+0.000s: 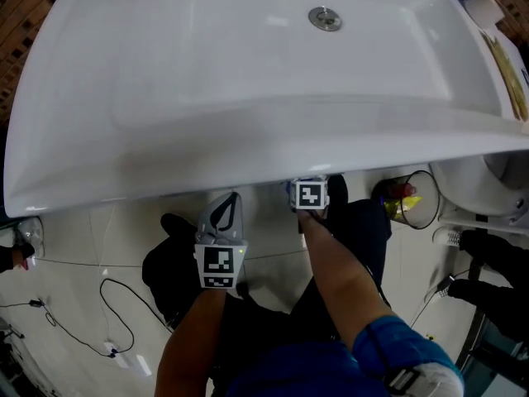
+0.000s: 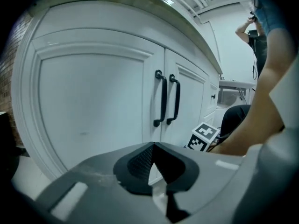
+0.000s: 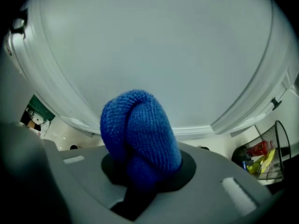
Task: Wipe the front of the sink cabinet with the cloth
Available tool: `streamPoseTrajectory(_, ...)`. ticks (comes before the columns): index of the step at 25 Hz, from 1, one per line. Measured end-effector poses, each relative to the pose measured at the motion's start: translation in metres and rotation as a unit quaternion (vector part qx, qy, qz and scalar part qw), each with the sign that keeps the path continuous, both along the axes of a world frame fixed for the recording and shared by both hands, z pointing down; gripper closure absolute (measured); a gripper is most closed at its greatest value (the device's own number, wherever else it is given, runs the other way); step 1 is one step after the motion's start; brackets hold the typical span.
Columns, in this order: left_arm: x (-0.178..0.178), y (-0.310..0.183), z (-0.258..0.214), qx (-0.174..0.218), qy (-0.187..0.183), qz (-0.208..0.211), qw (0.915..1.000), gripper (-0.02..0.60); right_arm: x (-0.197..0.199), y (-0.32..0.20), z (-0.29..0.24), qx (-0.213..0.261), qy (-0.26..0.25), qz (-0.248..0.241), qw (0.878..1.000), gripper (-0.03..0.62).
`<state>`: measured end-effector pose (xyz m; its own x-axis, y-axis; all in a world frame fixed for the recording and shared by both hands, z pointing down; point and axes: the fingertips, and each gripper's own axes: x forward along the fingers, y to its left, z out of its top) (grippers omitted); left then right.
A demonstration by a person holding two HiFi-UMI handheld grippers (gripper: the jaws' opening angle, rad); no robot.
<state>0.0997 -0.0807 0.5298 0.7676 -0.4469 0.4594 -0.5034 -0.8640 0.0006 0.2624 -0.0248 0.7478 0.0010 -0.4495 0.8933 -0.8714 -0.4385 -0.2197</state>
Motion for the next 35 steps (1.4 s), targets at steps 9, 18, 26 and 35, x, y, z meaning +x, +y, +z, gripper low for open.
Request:
streamPoseTrajectory(9, 0.086, 0.034, 0.024, -0.013, -0.02, 0.063, 0.9977, 0.581, 0.11, 0.109, -0.003, -0.16, 0.081, 0.083, 0.98, 0.528)
streamPoseTrajectory(18, 0.114, 0.048, 0.026, -0.017, -0.028, 0.073, 0.9968, 0.581, 0.144, 0.073, -0.01, -0.009, 0.049, 0.081, 0.995, 0.528)
streamPoseTrajectory(26, 0.1, 0.053, -0.052, 0.009, 0.051, 0.016, 0.9985, 0.581, 0.075, 0.046, -0.097, 0.108, -0.003, -0.014, 0.994, 0.528)
streamPoseTrajectory(35, 0.005, 0.076, -0.188, 0.085, 0.109, -0.035, 0.9898, 0.581, -0.075, 0.051, -0.363, 0.424, 0.017, -0.165, 0.89, 0.523)
